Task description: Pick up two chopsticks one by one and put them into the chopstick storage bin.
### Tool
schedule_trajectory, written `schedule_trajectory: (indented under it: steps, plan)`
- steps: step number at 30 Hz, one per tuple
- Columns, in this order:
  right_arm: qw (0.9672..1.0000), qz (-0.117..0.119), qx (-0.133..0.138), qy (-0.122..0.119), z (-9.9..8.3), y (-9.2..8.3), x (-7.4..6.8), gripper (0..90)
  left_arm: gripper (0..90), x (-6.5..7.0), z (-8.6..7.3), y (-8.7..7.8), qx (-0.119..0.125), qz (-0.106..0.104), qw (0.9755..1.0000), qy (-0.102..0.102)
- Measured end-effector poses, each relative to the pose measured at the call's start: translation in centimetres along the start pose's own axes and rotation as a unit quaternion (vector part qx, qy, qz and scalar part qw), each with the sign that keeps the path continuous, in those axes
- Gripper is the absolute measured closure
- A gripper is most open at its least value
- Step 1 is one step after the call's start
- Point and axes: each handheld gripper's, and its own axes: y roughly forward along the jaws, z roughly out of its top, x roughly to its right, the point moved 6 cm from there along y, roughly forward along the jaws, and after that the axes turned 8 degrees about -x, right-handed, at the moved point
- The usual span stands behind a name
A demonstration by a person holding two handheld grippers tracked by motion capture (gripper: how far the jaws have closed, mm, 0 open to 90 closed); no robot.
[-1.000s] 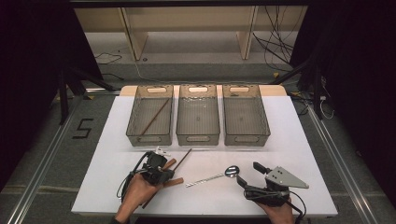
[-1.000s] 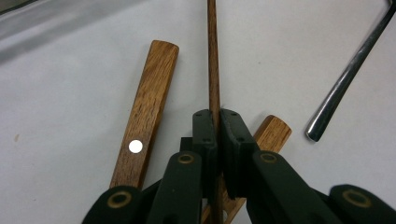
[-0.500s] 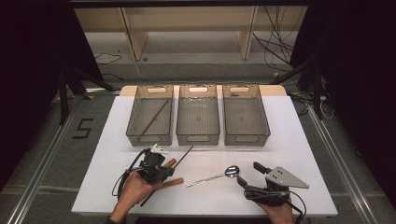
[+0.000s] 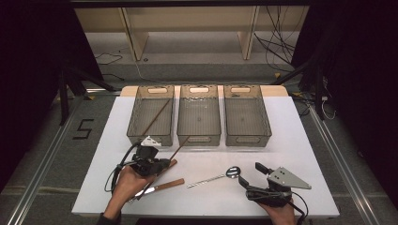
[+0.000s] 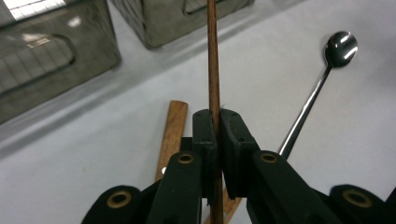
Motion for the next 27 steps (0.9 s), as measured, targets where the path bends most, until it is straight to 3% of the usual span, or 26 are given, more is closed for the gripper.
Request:
schedule_trajectory:
  steps: [6,13,21,27]
  plan:
    - [1.0000,-0.001,-0.001,0.000,0.0,0.1,0.1,23.2,84.9,-0.9,1.5,-0.9,0.020,0.007,0.9998,0.000]
    - [1.0000,0.000,0.000,0.000,0.0,0.1,0.0,23.2,84.9,-2.5,4.4,-2.2,0.045,0.016,0.9988,-0.001]
    - [1.0000,0.000,-0.001,0.000,0.0,0.1,0.0,23.1,84.9,-4.5,6.5,-2.7,0.057,0.022,0.9981,-0.010]
    - [1.0000,0.001,-0.001,0.001,0.0,0.1,0.0,23.2,84.9,-6.1,8.1,-2.9,0.071,0.039,0.9967,-0.013]
